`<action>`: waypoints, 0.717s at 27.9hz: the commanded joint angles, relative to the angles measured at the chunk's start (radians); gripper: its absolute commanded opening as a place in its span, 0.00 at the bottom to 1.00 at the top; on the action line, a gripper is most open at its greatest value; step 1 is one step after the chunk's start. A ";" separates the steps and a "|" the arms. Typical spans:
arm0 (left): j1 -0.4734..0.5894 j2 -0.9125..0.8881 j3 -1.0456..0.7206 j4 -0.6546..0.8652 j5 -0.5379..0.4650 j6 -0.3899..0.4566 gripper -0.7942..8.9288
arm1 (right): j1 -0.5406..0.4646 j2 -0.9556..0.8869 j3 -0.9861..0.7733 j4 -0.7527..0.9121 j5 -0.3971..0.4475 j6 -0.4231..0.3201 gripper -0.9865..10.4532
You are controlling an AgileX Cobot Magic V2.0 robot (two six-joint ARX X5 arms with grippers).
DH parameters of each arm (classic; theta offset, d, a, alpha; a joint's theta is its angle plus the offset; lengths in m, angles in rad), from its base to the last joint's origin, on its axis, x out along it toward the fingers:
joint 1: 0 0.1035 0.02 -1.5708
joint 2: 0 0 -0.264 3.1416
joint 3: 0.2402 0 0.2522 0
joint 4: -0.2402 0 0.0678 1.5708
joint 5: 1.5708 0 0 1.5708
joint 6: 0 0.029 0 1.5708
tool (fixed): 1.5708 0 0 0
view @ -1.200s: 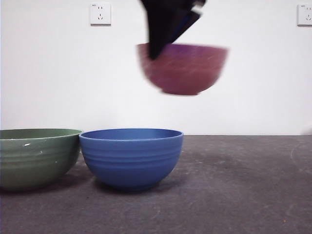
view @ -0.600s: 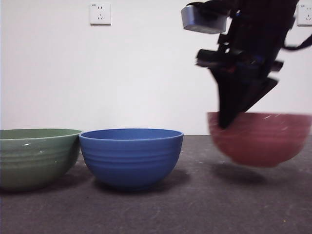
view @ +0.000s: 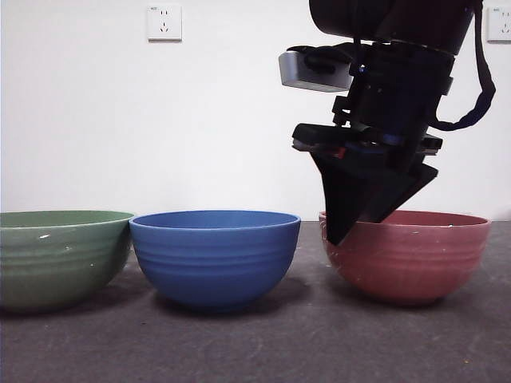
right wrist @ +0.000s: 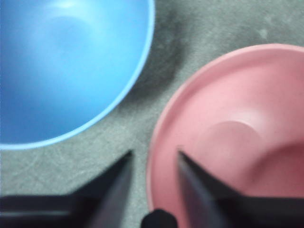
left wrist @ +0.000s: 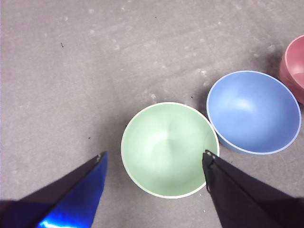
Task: Pick up the green bowl on the top,put the green bowl on the left,pick up the red bowl in the middle,put the red bowl on the right
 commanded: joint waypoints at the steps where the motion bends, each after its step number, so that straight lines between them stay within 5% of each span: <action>1: 0.002 -0.002 -0.002 0.031 0.003 0.010 0.43 | -0.005 -0.051 -0.008 0.011 0.006 0.019 0.34; 5: 0.001 -0.002 -0.002 0.137 0.031 0.014 0.41 | -0.019 -0.276 -0.008 0.118 0.006 0.001 0.33; 7: 0.001 -0.003 -0.004 0.188 0.033 0.045 0.24 | -0.057 -0.394 -0.008 0.172 0.005 0.002 0.29; 9: 0.001 -0.006 -0.014 0.220 0.036 0.072 0.08 | -0.109 -0.493 -0.009 0.188 0.006 0.001 0.10; 14: 0.002 -0.158 -0.269 0.424 0.027 0.050 0.07 | -0.234 -0.751 -0.157 0.268 0.007 0.010 0.07; 20: 0.002 -0.341 -0.483 0.511 0.029 -0.018 0.07 | -0.253 -1.009 -0.384 0.360 0.057 0.131 0.07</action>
